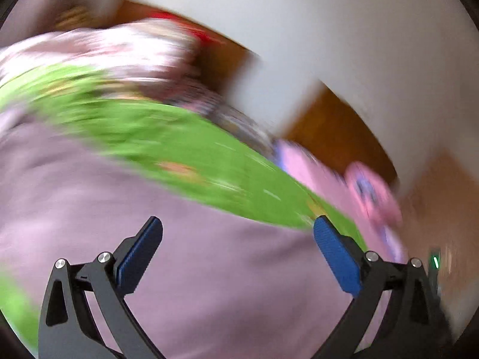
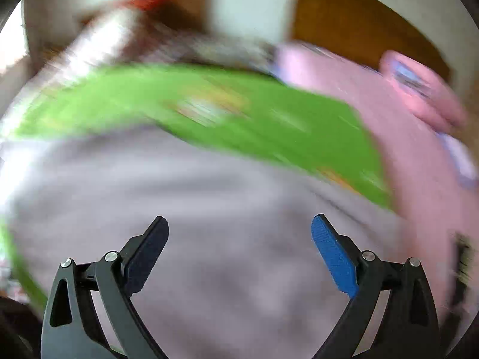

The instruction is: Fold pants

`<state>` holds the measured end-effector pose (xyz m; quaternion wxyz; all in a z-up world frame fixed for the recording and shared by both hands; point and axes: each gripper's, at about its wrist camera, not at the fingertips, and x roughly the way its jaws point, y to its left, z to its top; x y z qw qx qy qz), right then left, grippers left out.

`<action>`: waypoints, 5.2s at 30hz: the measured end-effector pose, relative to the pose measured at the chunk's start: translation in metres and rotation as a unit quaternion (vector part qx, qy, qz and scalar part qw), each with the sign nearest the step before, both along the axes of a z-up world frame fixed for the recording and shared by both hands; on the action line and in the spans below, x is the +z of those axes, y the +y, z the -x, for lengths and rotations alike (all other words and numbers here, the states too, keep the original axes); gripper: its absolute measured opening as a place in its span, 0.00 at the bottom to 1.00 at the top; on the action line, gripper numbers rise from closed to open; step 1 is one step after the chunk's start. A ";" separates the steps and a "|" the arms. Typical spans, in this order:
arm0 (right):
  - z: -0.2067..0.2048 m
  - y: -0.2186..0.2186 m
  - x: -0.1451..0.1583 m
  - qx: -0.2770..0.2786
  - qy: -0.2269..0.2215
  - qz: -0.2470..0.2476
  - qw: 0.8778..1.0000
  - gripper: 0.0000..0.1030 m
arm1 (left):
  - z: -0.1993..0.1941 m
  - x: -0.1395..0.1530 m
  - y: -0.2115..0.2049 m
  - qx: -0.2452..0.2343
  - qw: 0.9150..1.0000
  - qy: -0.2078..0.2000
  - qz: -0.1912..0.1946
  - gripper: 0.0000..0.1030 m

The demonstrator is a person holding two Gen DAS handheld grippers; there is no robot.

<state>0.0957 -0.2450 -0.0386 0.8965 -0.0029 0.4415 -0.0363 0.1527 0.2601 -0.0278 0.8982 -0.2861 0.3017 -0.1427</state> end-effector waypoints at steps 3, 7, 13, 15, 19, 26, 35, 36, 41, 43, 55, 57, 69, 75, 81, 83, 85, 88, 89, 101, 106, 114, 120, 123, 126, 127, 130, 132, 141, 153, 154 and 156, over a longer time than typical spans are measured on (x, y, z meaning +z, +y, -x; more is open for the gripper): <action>-0.049 0.111 0.009 0.195 -0.016 -0.052 0.979 0.90 | 0.027 -0.024 0.095 0.112 0.989 0.035 0.089 0.98; -0.118 0.257 0.013 0.400 -0.008 -0.093 0.912 0.90 | 0.048 -0.056 0.171 0.182 0.965 0.062 0.178 0.98; -0.214 0.419 -0.011 0.503 0.055 -0.113 0.855 0.83 | 0.039 -0.091 0.213 0.181 0.941 0.071 0.276 0.94; -0.233 0.439 -0.016 0.482 0.068 -0.157 0.859 0.83 | 0.031 -0.083 0.216 0.184 0.949 0.068 0.247 0.94; -0.218 0.471 -0.029 0.521 0.092 -0.233 0.816 0.83 | 0.006 -0.089 0.236 0.193 0.948 0.083 0.239 0.92; -0.167 0.504 -0.043 0.591 0.099 -0.161 0.784 0.83 | -0.015 -0.095 0.254 0.182 0.956 0.086 0.214 0.63; -0.077 0.571 -0.076 0.674 0.019 0.128 0.727 0.60 | -0.039 -0.081 0.266 0.163 0.953 0.139 0.214 0.80; -0.073 0.575 -0.087 0.670 0.010 0.173 0.721 0.56 | -0.040 -0.080 0.266 0.160 0.954 0.137 0.215 0.81; -0.085 0.562 -0.071 0.648 -0.017 0.137 0.749 0.15 | -0.036 -0.088 0.264 0.150 0.955 0.127 0.222 0.89; -0.093 0.555 -0.060 0.639 -0.014 0.097 0.763 0.15 | -0.026 -0.092 0.259 0.146 0.954 0.111 0.235 0.92; -0.122 0.524 -0.041 0.626 0.036 -0.033 0.778 0.86 | -0.051 -0.097 0.245 0.142 0.963 0.087 0.214 0.37; -0.130 0.495 -0.024 0.611 0.029 -0.062 0.789 0.86 | -0.047 -0.102 0.246 0.139 0.965 0.084 0.207 0.28; -0.112 0.328 -0.036 0.440 0.059 -0.062 0.894 0.67 | -0.049 -0.081 0.240 0.127 0.981 0.051 0.140 0.14; -0.084 0.367 -0.052 0.479 0.048 -0.060 0.875 0.67 | -0.039 -0.017 0.214 0.122 0.990 -0.003 0.076 0.13; -0.053 0.395 -0.065 0.511 0.031 -0.015 0.859 0.67 | -0.023 0.053 0.166 0.097 0.993 -0.062 0.011 0.11; -0.058 0.377 -0.051 0.517 0.039 -0.071 0.852 0.67 | -0.018 0.070 0.150 0.091 0.993 -0.077 -0.010 0.11; -0.070 0.350 -0.034 0.493 0.019 -0.120 0.862 0.67 | -0.013 0.088 0.135 0.081 0.992 -0.096 -0.026 0.11; -0.101 0.329 -0.034 0.426 -0.002 -0.114 0.898 0.69 | -0.008 0.108 0.107 0.063 0.990 -0.114 -0.049 0.11; -0.112 0.331 -0.043 0.423 0.011 -0.109 0.899 0.70 | -0.009 0.114 0.098 0.059 0.990 -0.117 -0.054 0.11; -0.106 0.123 0.012 0.219 -0.046 -0.281 0.933 0.85 | 0.016 0.132 -0.098 -0.071 0.978 -0.148 -0.130 0.11; -0.051 -0.027 -0.003 0.030 -0.084 -0.358 0.930 0.85 | 0.011 0.038 -0.231 -0.230 0.955 -0.051 -0.181 0.42; 0.003 -0.067 -0.028 0.013 -0.053 -0.373 0.926 0.85 | 0.033 0.012 -0.217 -0.302 0.949 -0.028 -0.081 0.82; -0.009 0.011 -0.053 0.109 0.053 -0.390 0.913 0.83 | 0.039 0.024 -0.095 -0.110 0.992 -0.014 -0.063 0.95; -0.008 0.046 -0.063 0.144 0.103 -0.341 0.923 0.82 | 0.051 0.004 -0.058 -0.043 0.994 0.020 -0.094 0.95; -0.007 0.068 -0.058 0.167 0.117 -0.301 0.931 0.82 | 0.064 -0.014 -0.040 -0.017 0.995 0.035 -0.087 0.95; -0.008 0.076 -0.056 0.178 0.129 -0.305 0.927 0.82 | 0.069 -0.016 -0.036 -0.015 0.996 0.036 -0.084 0.95; -0.009 0.099 -0.057 0.200 0.153 -0.279 0.926 0.83 | 0.066 -0.030 -0.031 -0.016 0.996 0.041 -0.079 0.95; -0.012 0.102 -0.055 0.194 0.160 -0.284 0.925 0.84 | 0.061 -0.036 -0.030 -0.020 0.996 0.042 -0.073 0.95; -0.036 0.075 -0.070 0.128 0.105 -0.422 0.891 0.65 | 0.071 -0.045 -0.012 -0.033 0.996 0.036 -0.079 0.95; -0.026 0.079 -0.040 0.133 0.049 -0.390 0.910 0.14 | 0.090 -0.041 -0.045 -0.086 0.976 0.041 -0.194 0.95; -0.028 0.085 -0.028 0.141 0.035 -0.386 0.911 0.14 | 0.090 -0.039 -0.052 -0.083 0.974 0.034 -0.210 0.95; -0.029 0.097 0.001 0.165 0.005 -0.370 0.914 0.14 | 0.086 -0.035 -0.061 -0.074 0.971 0.024 -0.227 0.95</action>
